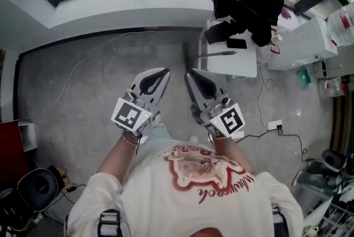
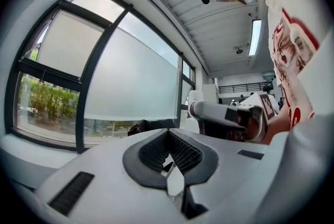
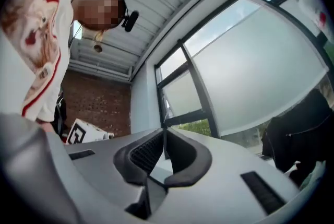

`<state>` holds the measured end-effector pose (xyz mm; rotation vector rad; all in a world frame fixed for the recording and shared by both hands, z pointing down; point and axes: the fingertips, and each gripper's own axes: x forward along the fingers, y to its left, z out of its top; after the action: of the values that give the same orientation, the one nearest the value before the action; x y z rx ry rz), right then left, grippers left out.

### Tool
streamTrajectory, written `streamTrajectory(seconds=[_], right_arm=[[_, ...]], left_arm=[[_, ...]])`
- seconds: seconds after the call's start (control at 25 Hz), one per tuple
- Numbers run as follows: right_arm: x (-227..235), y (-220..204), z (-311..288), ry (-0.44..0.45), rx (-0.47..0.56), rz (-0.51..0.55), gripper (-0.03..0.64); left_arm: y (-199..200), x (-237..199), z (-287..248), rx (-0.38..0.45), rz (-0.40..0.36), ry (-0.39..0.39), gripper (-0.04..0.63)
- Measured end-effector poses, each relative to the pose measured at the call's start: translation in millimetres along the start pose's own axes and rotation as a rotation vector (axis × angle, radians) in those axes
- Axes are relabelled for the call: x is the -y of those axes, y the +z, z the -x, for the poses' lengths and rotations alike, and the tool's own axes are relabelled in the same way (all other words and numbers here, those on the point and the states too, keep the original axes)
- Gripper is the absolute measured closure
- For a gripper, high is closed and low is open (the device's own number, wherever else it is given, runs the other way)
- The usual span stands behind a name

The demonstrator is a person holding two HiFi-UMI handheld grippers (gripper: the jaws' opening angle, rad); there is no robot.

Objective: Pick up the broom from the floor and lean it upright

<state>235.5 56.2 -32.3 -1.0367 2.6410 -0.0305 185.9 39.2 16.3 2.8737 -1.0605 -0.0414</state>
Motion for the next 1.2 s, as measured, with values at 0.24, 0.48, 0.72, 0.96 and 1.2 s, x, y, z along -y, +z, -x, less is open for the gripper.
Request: streamTrajectory(seconds=[0.24,0.48,0.72,0.96,1.2], right_arm=[[-37.3,23.9,108.7,0.122,-0.11,0.213,0.581],[-34.9,37.2,169.7,0.15,-0.078,0.145,0.581],[-71.8,69.4,178.7,0.167,-0.035,0.222,0.581],[-115.5,71.3,173.3,0.102,-0.036,0.269,0.581],[-223.2,38.2,155.0,0.142,-0.089,0.262,0.581]], left_arm=[[7.7,122.6,-4.1,0.077,0.049,0.094,0.574],[0.4,198.2,12.8,0.018,0.088,0.154,0.574],[3.9,212.8,46.6,0.002,0.043,0.166,0.574],[31.8,207.7,82.1,0.077,0.007,0.117,0.574],[1.3,219.6,177.6,0.035,0.103,0.039,0.574]])
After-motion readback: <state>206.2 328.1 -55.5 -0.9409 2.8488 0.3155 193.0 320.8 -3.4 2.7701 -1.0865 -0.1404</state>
